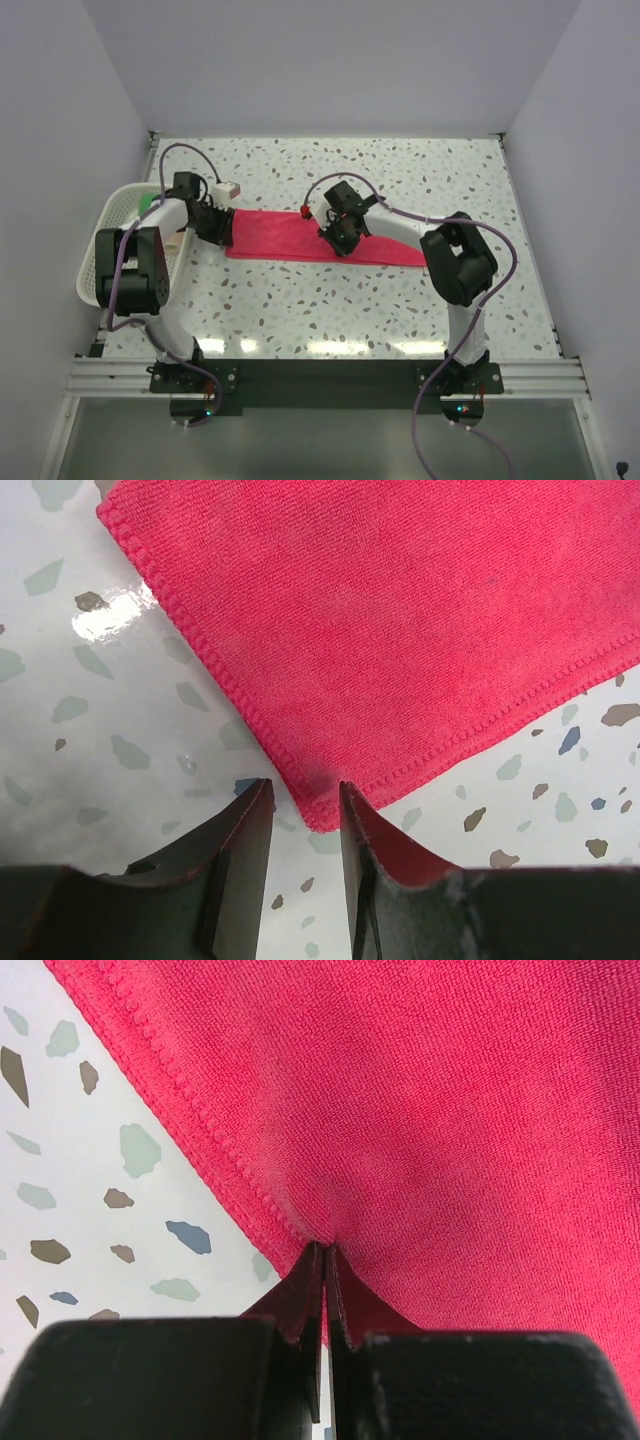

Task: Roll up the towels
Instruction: Fold the towel

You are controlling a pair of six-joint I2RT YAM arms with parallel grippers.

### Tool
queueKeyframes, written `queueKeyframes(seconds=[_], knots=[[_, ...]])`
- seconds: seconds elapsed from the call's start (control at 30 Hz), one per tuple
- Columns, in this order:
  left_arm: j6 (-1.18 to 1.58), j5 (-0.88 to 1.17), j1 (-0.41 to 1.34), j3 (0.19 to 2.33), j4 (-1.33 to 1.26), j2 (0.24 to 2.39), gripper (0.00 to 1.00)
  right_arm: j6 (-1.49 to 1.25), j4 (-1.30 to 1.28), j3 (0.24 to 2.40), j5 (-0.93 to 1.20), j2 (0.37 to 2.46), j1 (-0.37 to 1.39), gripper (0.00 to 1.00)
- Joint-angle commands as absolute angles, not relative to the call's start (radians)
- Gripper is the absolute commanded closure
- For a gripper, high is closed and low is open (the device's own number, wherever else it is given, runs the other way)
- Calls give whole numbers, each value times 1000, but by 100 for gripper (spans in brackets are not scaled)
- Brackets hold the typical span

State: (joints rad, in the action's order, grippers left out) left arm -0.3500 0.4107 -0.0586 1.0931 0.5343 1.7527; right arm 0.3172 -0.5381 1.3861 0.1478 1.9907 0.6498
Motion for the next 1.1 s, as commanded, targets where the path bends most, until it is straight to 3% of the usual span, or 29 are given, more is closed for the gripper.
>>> queueKeyframes(seconds=[0.0, 0.33, 0.73, 0.97, 1.07], knots=[[-333, 382, -66, 1109, 497, 1746, 61, 316, -535, 1424, 161, 1996, 657, 100], [-316, 406, -63, 1129, 488, 1784, 67, 314, -549, 1437, 166, 2002, 658, 100], [-308, 423, -55, 1135, 483, 1801, 80, 319, -555, 1447, 170, 2008, 657, 100], [-307, 422, -55, 1147, 494, 1793, 100, 321, -560, 1450, 169, 2002, 658, 100], [-310, 407, -55, 1160, 509, 1778, 100, 321, -566, 1456, 169, 1997, 658, 100]])
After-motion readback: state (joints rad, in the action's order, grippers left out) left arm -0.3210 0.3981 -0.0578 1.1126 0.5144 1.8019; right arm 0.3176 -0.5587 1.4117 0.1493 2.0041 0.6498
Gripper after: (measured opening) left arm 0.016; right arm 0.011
